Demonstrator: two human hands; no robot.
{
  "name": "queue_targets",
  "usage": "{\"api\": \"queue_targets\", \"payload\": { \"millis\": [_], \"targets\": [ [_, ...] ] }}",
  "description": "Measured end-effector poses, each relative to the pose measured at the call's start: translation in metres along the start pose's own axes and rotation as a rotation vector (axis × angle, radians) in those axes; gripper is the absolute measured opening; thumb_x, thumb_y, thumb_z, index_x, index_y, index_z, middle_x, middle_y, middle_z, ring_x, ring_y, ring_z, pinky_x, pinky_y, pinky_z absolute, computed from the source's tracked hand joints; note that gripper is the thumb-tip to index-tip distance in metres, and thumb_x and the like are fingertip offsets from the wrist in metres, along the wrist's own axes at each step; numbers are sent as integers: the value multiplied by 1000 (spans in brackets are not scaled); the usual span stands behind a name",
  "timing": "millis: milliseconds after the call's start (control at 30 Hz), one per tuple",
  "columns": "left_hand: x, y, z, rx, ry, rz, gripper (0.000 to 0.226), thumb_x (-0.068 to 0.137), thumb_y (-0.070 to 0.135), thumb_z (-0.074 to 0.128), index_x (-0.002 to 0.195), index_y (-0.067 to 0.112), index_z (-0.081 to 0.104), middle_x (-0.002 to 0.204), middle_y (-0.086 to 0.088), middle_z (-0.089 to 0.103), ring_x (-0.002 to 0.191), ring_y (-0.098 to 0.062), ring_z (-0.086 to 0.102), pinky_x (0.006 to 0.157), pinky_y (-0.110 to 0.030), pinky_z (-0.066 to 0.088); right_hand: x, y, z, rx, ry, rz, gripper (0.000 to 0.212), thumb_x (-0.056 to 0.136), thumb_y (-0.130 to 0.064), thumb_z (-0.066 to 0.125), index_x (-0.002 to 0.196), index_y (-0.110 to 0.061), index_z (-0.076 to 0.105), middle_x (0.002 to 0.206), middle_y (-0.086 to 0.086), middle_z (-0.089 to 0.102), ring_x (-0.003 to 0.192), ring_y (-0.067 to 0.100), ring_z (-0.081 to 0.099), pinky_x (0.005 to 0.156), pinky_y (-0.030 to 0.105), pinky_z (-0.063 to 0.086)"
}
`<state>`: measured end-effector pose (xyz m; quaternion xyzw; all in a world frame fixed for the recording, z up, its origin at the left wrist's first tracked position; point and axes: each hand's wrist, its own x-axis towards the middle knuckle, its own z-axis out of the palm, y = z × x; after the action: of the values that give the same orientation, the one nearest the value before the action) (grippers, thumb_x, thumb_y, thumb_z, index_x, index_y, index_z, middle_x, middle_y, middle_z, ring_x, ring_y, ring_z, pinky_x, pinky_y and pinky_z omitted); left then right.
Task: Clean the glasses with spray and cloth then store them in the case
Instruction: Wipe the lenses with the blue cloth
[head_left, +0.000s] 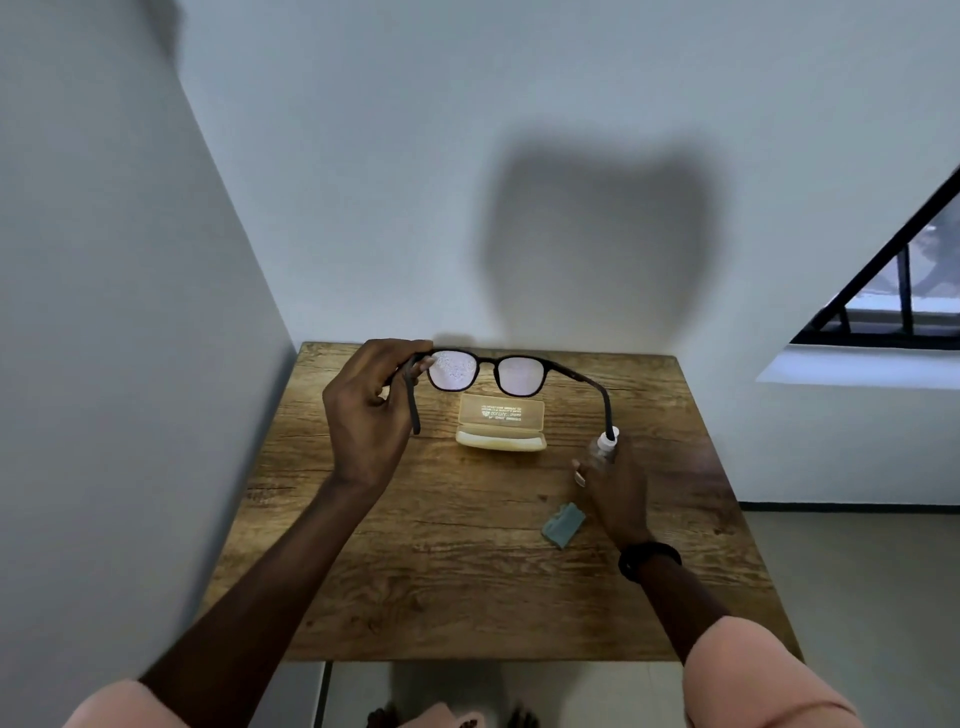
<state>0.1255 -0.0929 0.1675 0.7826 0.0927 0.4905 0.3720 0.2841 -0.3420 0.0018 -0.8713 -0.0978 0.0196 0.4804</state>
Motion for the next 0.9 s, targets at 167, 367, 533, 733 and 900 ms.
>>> {"api": "queue_targets", "payload": {
  "millis": [167, 367, 533, 733, 900],
  "targets": [
    [-3, -2, -5, 14, 1, 10, 19, 97, 5, 60, 105, 0, 76, 97, -10, 75, 95, -22, 72, 80, -29, 55, -31, -4, -9, -134, 155, 161, 33, 88, -29, 60, 118, -14, 55, 119, 11, 57, 108, 32, 56, 93, 54, 50],
    [-4, -3, -5, 41, 8, -2, 20, 95, -7, 62, 105, 2, 77, 95, -10, 75, 92, -20, 72, 80, -21, 53, -60, 36, -2, -382, -104, 26, 17, 89, -22, 68, 105, -27, 72, 111, 2, 63, 103, 22, 60, 90, 50, 48],
    [-5, -3, -5, 33, 9, 5, 19, 96, -5, 61, 105, 1, 76, 95, -9, 75, 92, -20, 72, 79, -25, 54, -65, 30, 9, -590, -213, -12, 36, 87, -37, 66, 122, -30, 63, 123, 0, 55, 116, 22, 48, 94, 45, 41],
    [-8, -4, -6, 5, 32, 4, 16, 98, 2, 61, 104, 0, 76, 96, -9, 75, 92, -21, 72, 79, -29, 56, -68, 28, 13, -685, -220, -107, 27, 90, -35, 60, 116, -28, 63, 122, 1, 54, 114, 21, 48, 92, 38, 44],
    [-11, -5, -7, -7, 30, -12, 18, 99, 10, 61, 103, 1, 77, 96, -8, 75, 92, -20, 72, 78, -31, 57, -66, 19, 13, -467, -147, -153, 13, 87, -27, 69, 98, -20, 67, 102, -1, 62, 96, 19, 59, 79, 37, 52]
  ]
}}
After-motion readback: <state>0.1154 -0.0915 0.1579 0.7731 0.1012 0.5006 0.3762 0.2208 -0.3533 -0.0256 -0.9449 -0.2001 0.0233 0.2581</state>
